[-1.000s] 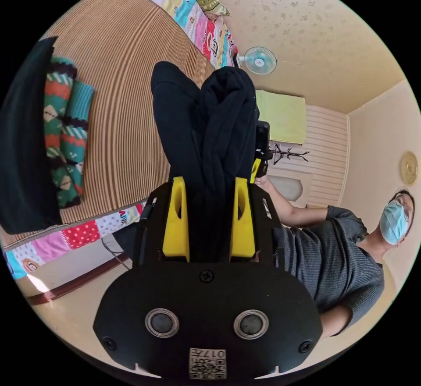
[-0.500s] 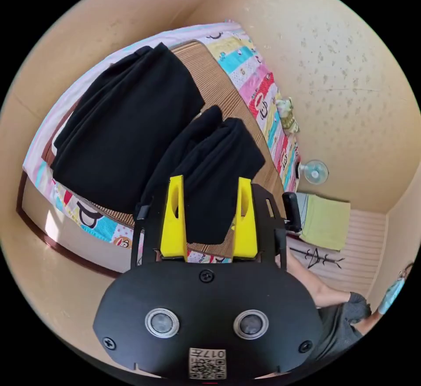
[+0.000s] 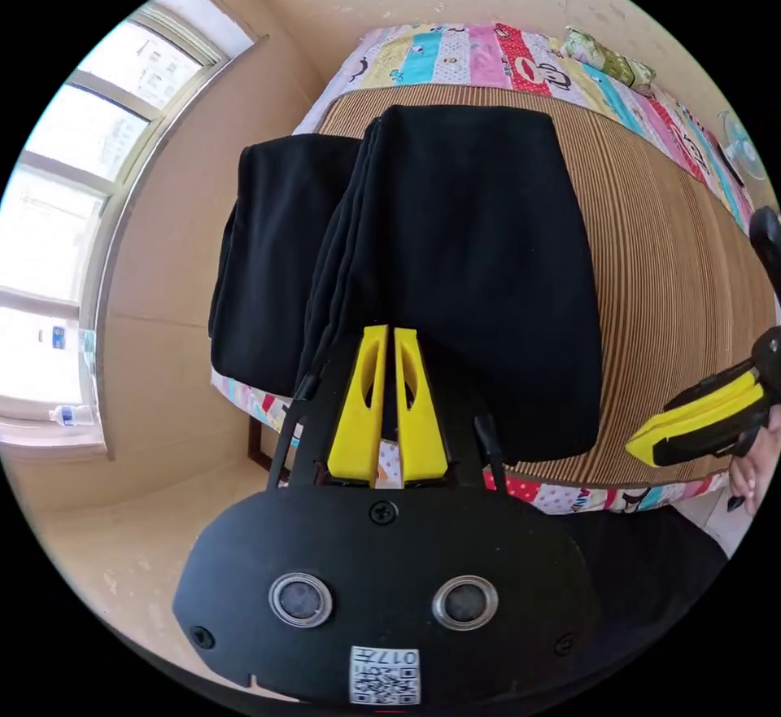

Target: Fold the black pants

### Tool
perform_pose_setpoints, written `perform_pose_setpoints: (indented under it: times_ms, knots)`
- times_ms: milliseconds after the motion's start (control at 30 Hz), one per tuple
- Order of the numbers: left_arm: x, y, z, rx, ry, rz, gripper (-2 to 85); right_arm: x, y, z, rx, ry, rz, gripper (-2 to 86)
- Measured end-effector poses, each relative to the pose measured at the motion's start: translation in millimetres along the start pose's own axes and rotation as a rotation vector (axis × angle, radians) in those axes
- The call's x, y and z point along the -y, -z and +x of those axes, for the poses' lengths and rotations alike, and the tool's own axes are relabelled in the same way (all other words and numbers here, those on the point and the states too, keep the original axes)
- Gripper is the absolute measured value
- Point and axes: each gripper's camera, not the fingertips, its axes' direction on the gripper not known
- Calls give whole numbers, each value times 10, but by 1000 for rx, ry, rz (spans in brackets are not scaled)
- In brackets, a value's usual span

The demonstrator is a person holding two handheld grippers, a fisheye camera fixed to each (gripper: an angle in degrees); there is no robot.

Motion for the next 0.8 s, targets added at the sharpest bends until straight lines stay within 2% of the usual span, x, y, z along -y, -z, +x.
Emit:
perform_pose_setpoints:
  times_ms: [133, 200, 267, 400, 567, 633, 800]
  knots:
    - [-272, 245, -387, -271, 208, 101, -9, -907, 215, 519, 7, -157, 86, 6]
    - [-427, 427, -476, -416, 197, 218, -9, -1361, 310, 765, 16, -239, 134, 6]
    - [-549, 660, -413, -567, 90, 320, -10, -1845, 408, 987, 41, -319, 199, 5]
    - [-610, 957, -5, -685, -135, 347, -10, -2948, 603, 1324, 111, -446, 411, 4]
    - [-725, 1364, 752, -1019, -369, 399, -10, -4117, 743, 1545, 169, -524, 727, 3]
    - [-768, 1497, 1034, -1093, -420, 398, -10, -4687, 752, 1703, 187, -615, 874, 3]
    - [-945, 1810, 1701, -1296, -496, 401, -10, -5744, 679, 2167, 265, -786, 1080, 3]
